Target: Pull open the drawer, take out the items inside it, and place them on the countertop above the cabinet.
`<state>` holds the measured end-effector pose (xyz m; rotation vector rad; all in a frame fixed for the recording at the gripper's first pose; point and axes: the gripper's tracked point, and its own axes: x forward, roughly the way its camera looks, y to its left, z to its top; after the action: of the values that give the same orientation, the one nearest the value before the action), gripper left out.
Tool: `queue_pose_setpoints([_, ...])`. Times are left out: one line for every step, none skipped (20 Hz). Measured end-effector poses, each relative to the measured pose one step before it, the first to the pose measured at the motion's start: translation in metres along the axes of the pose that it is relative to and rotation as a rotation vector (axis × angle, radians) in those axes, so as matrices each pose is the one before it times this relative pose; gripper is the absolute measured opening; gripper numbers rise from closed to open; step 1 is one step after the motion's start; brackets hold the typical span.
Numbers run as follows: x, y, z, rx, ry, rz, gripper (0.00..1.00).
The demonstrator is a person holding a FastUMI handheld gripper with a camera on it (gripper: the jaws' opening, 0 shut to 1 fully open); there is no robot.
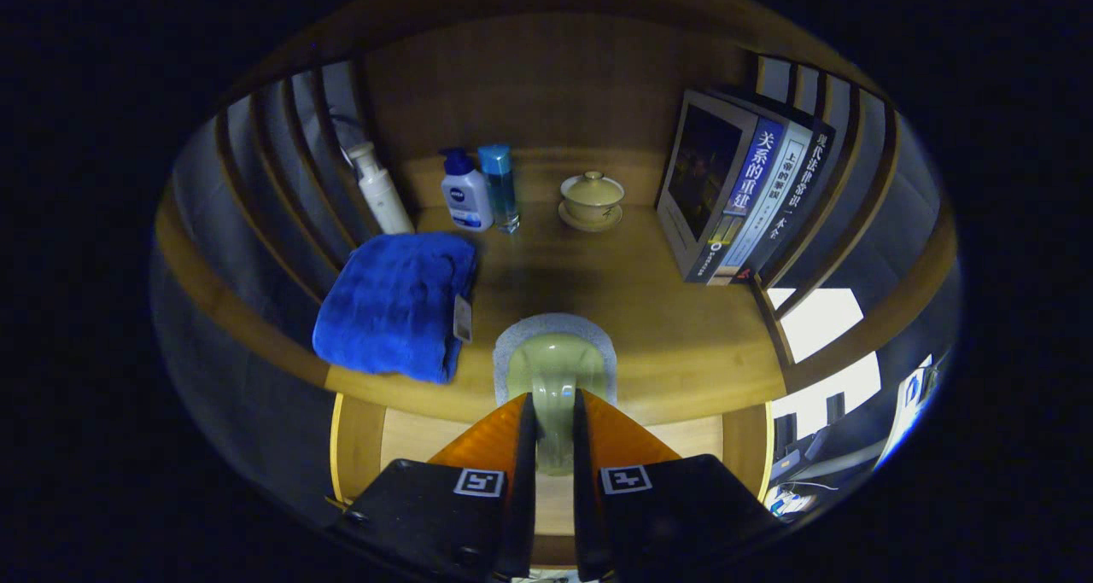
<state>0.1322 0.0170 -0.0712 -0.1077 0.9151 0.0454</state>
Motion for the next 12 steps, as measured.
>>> queue_pose_setpoints([0.00703,-0.00068,0.0082,0.0066,-0.00483,-0.001,0.27])
queue_pose_setpoints([0.00585,-0.00205,0.00798,0.00447,-0.00134,-0.00104,0.28])
queue_pose_setpoints([0.00772,-0.00038,0.00854,0.00546,0.00173,-0.00279,0.28])
queue_pose_setpoints([0.00765,-0.00052,0.00451,0.00196,0.00639,-0.00207,0.28])
queue_pose_setpoints([0.00817,0.00076,0.00376,-0.00058,0.00838,-0.00065,0.28])
queue_pose_setpoints([0.00814,0.00301,0.00297,0.00138,0.00853,0.00048,0.28])
queue_pose_setpoints([0.00791,0.00142,0.00063,0.00099,0.01675,0.00163,0.28])
queue_pose_setpoints([0.00837,0.00167,0.00013,-0.00186,0.01488,0.00105,0.28])
queue_pose_setpoints([0.00772,0.00055,-0.00086,-0.00123,0.01543,-0.00369,0.28])
queue_pose_setpoints([0.00548,0.00081,0.00052,-0.00293,0.01197,-0.00087,0.28])
queue_pose_setpoints([0.00574,0.00042,0.00194,0.00476,0.00435,-0.00143,0.28])
queue_pose_setpoints([0.0042,-0.00064,0.00086,0.01072,0.00016,-0.00279,0.33])
